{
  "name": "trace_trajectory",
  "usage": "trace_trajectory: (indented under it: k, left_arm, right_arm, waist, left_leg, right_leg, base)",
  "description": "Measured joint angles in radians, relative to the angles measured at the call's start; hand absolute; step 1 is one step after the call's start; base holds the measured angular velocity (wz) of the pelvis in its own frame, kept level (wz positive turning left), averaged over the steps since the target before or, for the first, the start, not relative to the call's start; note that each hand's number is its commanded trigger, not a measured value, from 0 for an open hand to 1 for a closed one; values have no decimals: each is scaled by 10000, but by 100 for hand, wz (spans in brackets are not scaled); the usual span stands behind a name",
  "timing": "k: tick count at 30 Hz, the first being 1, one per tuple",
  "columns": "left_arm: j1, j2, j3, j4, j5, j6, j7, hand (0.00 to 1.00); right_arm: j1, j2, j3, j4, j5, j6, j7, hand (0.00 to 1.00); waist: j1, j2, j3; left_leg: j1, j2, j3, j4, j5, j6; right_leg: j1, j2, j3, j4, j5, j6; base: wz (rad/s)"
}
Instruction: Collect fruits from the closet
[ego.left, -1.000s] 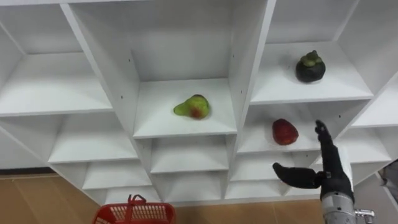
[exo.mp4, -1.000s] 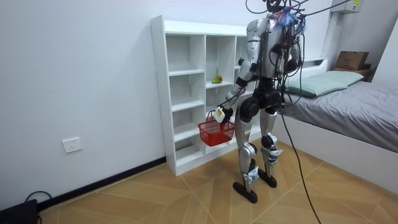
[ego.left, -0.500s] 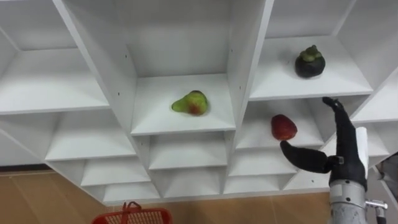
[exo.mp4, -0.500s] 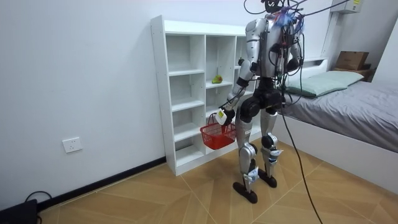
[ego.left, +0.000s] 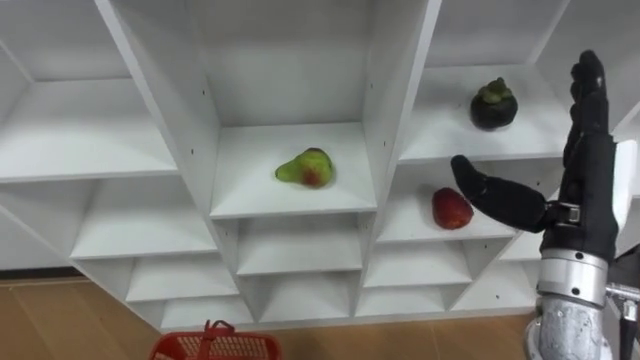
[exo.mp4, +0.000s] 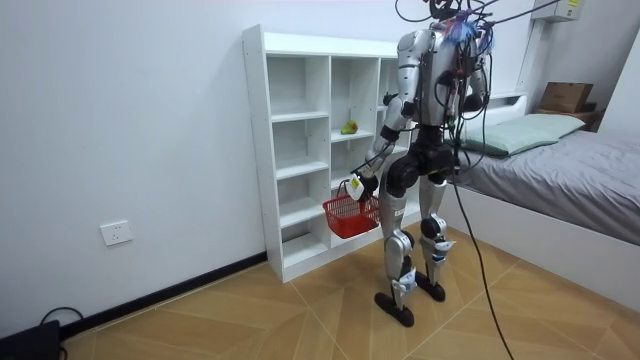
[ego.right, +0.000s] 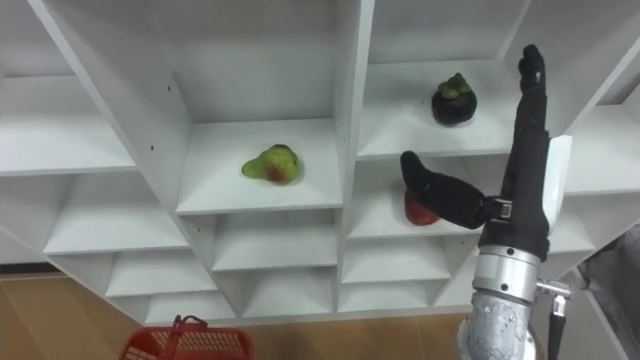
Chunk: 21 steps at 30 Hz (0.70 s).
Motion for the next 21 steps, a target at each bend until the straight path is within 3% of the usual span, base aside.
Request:
trace_trajectory:
  k: [21]
  left_arm:
    - [-7, 8, -403, 3, -7, 5, 203, 100]
  right_arm:
    - [1, -10, 330, -226, 259, 2, -9, 0]
  waist:
    - [-4, 14, -12]
  left_leg:
    - [-20, 4, 0, 0, 1, 1]
  right_leg:
    - [1, 8, -5, -78, 15, -6]
  base:
    - [0]
